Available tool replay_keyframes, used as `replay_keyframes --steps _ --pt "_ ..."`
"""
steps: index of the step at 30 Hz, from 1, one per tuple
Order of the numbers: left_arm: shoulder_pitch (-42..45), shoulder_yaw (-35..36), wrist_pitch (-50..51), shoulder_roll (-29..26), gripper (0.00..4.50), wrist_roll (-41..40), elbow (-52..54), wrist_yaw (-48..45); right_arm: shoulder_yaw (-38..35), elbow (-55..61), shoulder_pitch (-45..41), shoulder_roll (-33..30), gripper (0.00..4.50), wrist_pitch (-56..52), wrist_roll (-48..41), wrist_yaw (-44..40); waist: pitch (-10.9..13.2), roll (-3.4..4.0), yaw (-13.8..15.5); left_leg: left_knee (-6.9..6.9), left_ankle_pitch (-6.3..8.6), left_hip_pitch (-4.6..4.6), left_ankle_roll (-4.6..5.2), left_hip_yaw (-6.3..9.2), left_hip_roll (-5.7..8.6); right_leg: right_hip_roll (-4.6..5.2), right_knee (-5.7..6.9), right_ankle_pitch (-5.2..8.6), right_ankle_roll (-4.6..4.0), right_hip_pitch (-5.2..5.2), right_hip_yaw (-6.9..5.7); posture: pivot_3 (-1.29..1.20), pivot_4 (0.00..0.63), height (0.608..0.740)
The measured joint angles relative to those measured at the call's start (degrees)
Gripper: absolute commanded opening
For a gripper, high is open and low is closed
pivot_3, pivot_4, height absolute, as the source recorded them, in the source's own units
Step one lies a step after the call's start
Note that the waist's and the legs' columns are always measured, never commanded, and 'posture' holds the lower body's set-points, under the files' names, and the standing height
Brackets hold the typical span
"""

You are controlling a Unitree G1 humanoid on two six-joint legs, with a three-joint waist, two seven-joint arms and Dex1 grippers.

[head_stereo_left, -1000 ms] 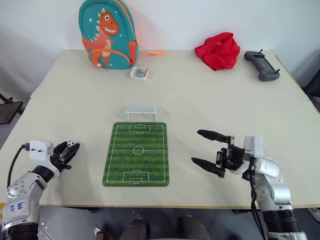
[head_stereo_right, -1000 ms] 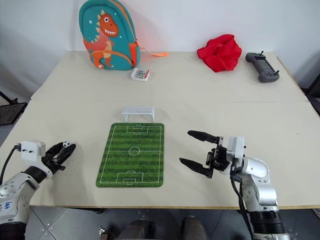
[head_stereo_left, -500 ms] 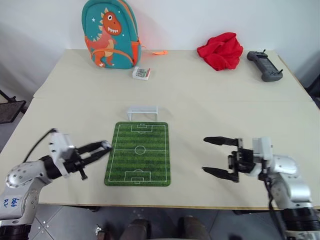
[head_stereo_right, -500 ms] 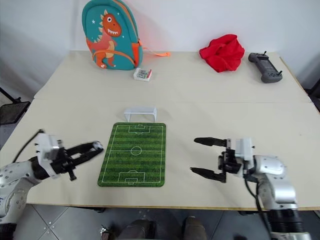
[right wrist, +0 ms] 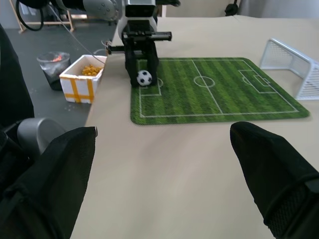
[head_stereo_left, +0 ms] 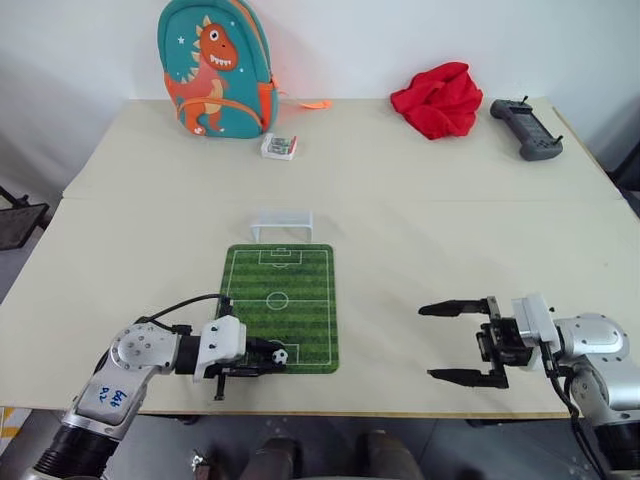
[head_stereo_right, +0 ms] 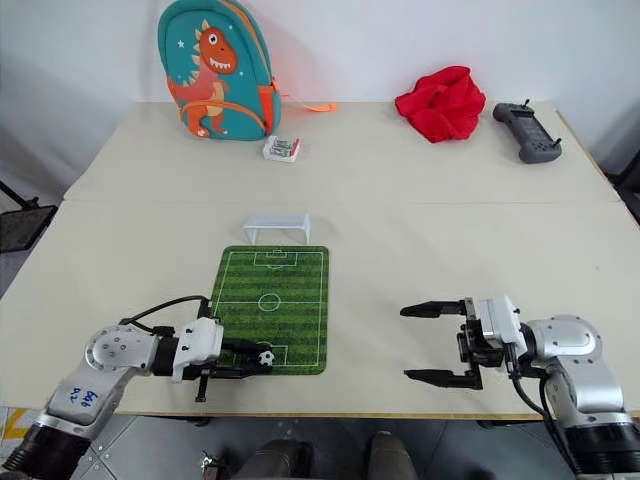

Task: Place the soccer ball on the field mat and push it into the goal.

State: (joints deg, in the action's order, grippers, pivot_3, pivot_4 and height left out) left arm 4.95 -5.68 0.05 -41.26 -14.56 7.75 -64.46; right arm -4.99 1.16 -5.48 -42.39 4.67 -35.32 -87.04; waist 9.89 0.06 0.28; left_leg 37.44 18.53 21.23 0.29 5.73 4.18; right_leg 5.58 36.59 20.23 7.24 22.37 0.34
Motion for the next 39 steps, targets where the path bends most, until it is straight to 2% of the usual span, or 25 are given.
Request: replay_keyframes --steps 8,10,14,30,36,39 --pt "-0.21 0.28 -2.48 0.05 0.80 -0.09 -1.82 0.37 -0.65 1.05 1.46 0.21 4.50 -0.10 -0.04 1.28 0.00 0.00 0.49 0.05 0.00 -0.01 0.00 0.00 0.00 0.00 0.05 0.00 0.00 -0.01 0.00 0.00 0.150 0.740" --pt "-0.18 0.38 -3.53 0.04 1.52 -0.11 -2.37 -0.14 -0.65 1.05 1.49 0.30 4.50 -0.09 -0.05 1.61 0.00 0.00 0.53 0.06 0.00 -0.01 0.00 0.00 0.01 0.01 0.05 0.00 0.00 -0.01 0.01 0.00 0.150 0.740" --pt "-0.13 1.08 -5.68 0.08 2.69 -0.34 -4.25 -0.50 -0.65 1.06 1.57 0.69 4.50 -0.09 -0.04 2.01 0.00 0.00 0.70 0.06 0.00 -0.01 0.00 0.00 0.00 0.01 0.05 0.00 0.00 -0.01 0.00 0.00 0.150 0.740" --pt "-0.29 3.05 -7.76 1.51 2.69 -1.56 -3.88 0.60 -0.58 1.62 1.88 1.46 4.50 -1.70 -0.05 2.36 0.00 0.00 1.03 0.15 0.00 -0.01 0.00 0.00 0.01 0.01 0.16 0.00 0.00 -0.01 0.00 0.00 0.150 0.740" --pt "-5.13 6.88 -5.95 -0.83 2.69 -7.19 2.06 -1.64 -0.30 1.77 2.19 1.70 4.50 -2.48 -0.04 2.22 0.00 0.00 0.87 0.12 0.00 -0.02 0.00 0.00 -0.01 0.01 0.17 0.00 0.00 0.00 0.01 0.00 0.150 0.740" --pt "-8.50 11.02 -3.48 -2.79 2.69 -11.80 5.58 -2.25 -0.30 1.79 2.12 2.05 4.50 -2.36 -0.04 2.18 0.00 0.00 0.94 0.15 0.01 -0.01 0.00 0.01 -0.01 0.01 0.14 0.00 0.00 -0.02 0.01 0.00 0.150 0.740"
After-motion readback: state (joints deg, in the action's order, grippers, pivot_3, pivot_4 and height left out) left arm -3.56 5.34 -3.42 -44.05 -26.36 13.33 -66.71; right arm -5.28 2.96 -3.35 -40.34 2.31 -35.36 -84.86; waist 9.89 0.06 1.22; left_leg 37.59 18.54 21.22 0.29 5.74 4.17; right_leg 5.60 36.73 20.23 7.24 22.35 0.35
